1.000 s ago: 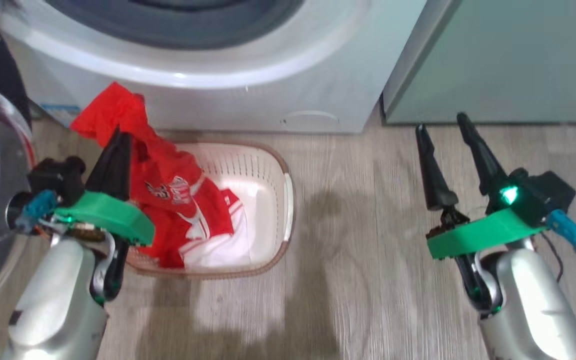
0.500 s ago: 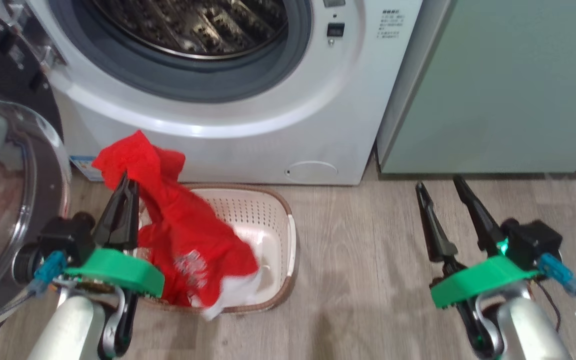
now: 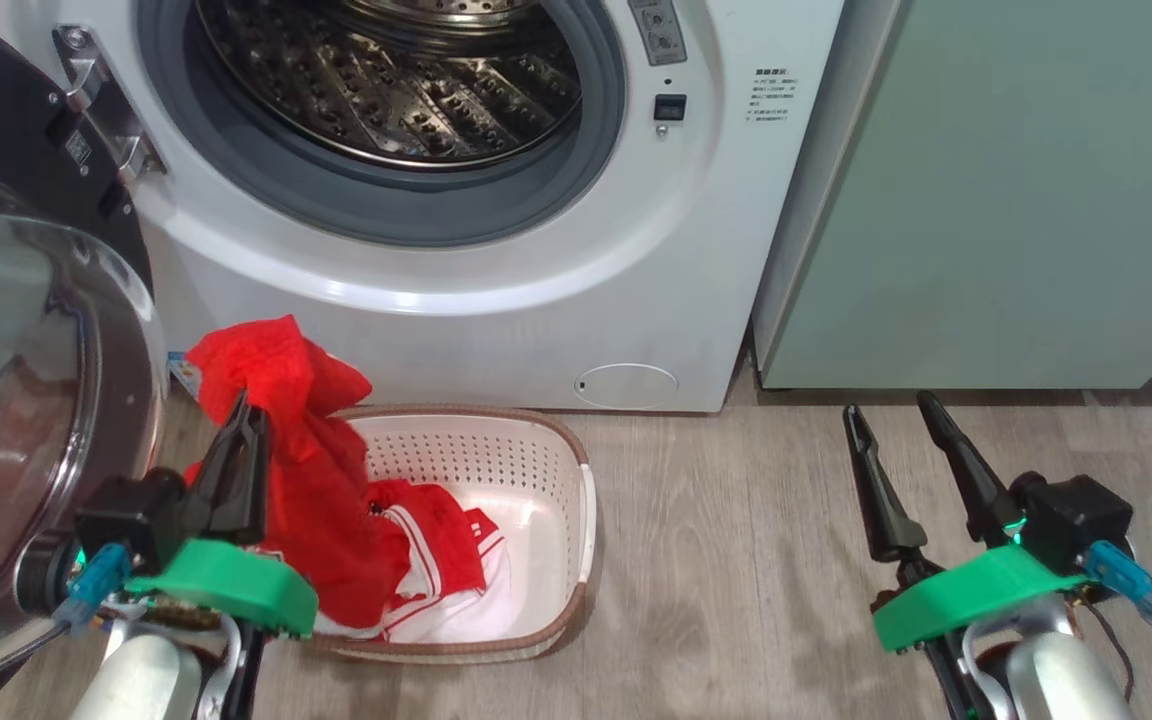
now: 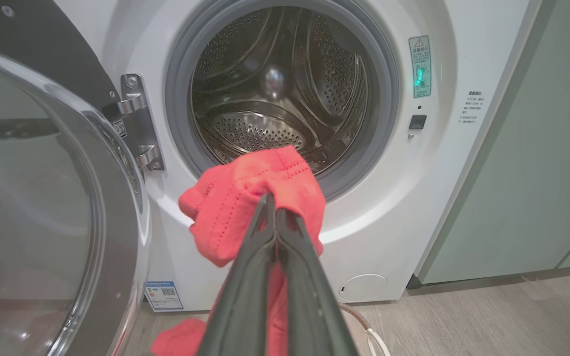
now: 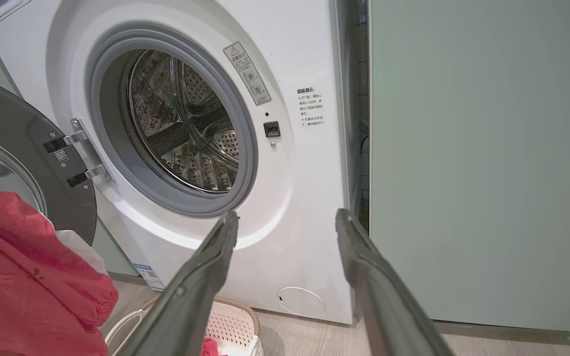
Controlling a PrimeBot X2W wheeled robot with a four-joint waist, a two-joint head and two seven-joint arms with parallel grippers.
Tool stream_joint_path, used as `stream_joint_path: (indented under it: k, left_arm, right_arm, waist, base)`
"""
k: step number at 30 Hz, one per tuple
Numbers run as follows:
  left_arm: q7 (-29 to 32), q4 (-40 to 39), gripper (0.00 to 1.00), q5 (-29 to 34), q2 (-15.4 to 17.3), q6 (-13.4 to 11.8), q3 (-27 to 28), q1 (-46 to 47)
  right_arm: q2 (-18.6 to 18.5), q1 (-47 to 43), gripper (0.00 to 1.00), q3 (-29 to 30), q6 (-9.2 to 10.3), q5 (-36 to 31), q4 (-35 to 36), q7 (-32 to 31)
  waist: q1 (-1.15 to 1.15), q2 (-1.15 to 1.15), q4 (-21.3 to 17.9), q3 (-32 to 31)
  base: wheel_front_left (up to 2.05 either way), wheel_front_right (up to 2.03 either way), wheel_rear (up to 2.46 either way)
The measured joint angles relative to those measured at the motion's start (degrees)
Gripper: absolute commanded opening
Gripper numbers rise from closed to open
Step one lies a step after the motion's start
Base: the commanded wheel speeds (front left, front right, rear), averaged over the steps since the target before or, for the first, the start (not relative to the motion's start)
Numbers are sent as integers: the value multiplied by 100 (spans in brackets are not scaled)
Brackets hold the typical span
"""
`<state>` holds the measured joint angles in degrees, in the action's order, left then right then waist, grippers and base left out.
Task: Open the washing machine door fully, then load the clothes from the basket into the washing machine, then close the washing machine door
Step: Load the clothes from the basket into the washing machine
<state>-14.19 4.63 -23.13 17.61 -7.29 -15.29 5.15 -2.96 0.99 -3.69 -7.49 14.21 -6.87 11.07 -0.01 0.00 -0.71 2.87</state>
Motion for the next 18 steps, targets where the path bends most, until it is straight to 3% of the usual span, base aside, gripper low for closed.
stream_joint_path:
  k: [18]
  left_arm:
    - [8,0,0,-4,32,-55,-23,-20]
  right_arm:
    - [1,-47,100,5,0,0,42,-26]
  waist:
    - [0,0,-26,-11]
  base:
    - [0,0,0]
